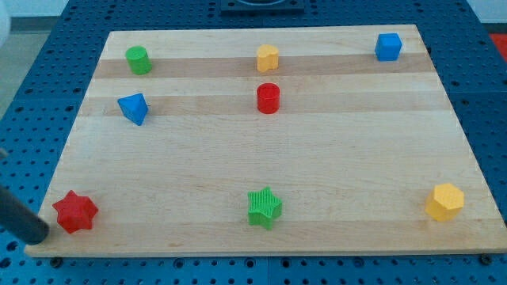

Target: Push the red star up and right

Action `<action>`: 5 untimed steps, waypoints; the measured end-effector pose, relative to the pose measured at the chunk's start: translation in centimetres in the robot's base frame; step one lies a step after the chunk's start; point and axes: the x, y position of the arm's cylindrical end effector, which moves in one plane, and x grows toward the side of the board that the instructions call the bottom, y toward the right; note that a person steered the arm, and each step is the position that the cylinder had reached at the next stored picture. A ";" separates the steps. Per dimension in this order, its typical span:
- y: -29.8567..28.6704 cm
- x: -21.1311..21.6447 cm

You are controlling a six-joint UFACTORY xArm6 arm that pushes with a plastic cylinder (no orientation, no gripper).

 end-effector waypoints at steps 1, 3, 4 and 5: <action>7.0 -0.9; 20.8 -7.2; 21.1 -8.0; 15.6 -4.5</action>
